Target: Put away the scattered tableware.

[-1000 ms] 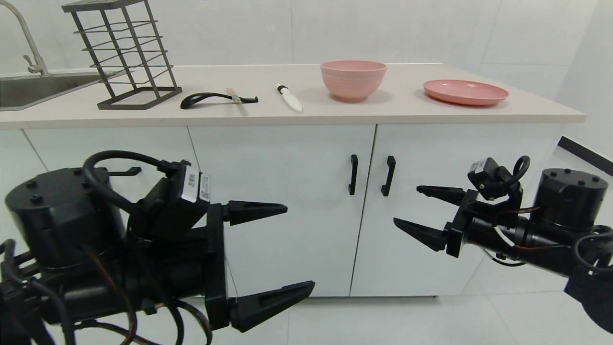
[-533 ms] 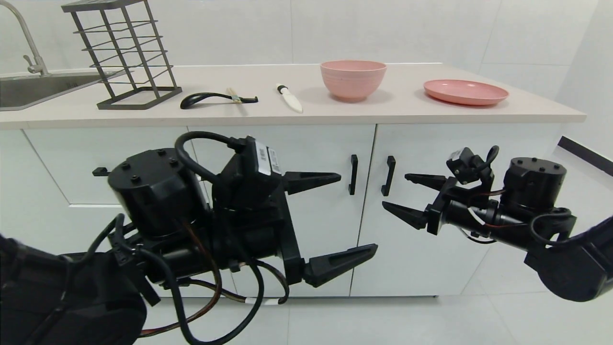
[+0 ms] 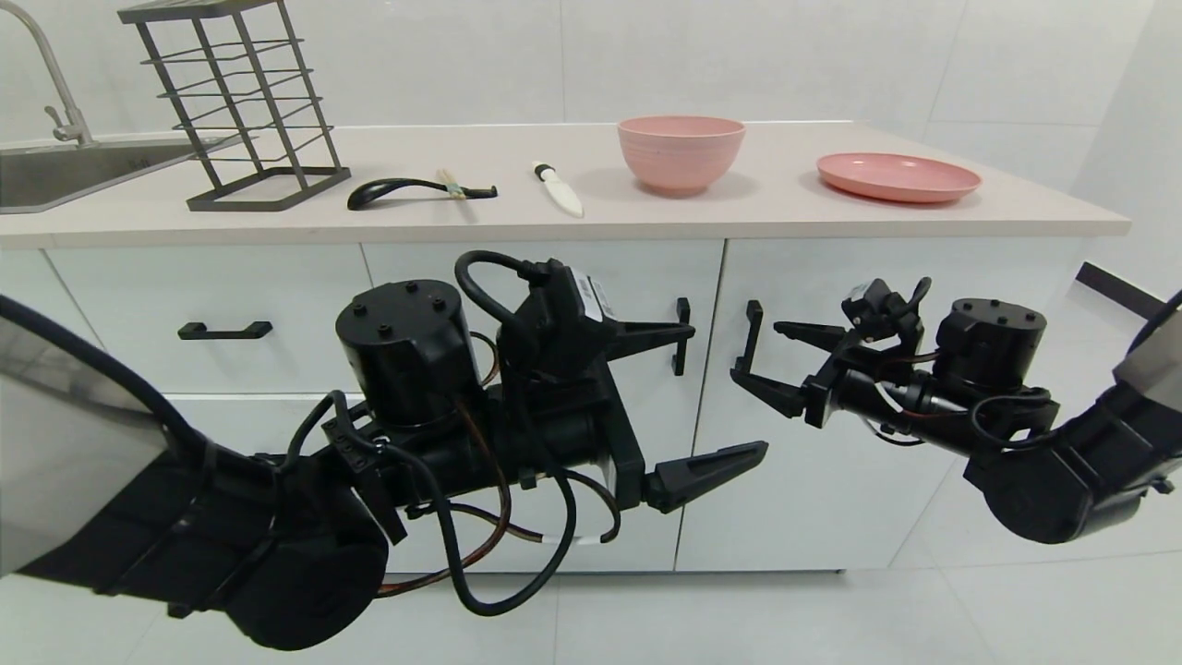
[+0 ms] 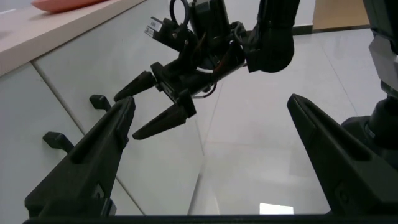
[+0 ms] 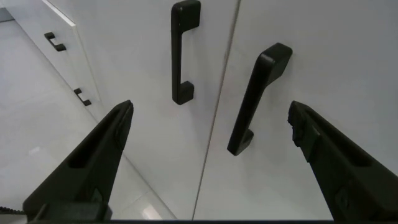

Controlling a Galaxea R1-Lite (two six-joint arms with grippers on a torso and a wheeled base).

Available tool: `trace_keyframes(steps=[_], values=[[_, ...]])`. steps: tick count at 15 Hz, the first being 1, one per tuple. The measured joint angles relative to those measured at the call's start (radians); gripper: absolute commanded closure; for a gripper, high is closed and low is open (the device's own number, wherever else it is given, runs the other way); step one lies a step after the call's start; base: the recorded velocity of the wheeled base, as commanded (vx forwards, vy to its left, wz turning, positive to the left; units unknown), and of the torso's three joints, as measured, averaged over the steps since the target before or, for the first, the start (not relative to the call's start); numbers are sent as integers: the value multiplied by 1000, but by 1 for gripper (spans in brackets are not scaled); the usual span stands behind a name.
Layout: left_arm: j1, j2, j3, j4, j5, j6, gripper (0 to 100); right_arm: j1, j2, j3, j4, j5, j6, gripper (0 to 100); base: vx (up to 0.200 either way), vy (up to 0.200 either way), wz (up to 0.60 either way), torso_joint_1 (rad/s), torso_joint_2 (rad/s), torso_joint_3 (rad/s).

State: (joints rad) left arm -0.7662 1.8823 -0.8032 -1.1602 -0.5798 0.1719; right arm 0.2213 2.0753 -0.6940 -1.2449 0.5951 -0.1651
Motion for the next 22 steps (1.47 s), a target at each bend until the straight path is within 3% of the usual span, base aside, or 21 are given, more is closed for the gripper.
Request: trace_keyframes(steps=[11,14,18,22], values=[[1,144,-135,-36,34,-11,0,19,93,-67,-46,22,0,0,0,0,0,0,0,0],[1,177,-164,-49,60,-47,0,43,108,-67,-63,67,0,0,0,0,0,0,0,0],[1,203,-212,-48,89,-63,0,55,114,-50,-114,141,4,0,0,0,0,0,0,0],[2,235,-269,-46,126,-91,0,53,47,95,-143,181,3,0,0,0,0,0,0,0]])
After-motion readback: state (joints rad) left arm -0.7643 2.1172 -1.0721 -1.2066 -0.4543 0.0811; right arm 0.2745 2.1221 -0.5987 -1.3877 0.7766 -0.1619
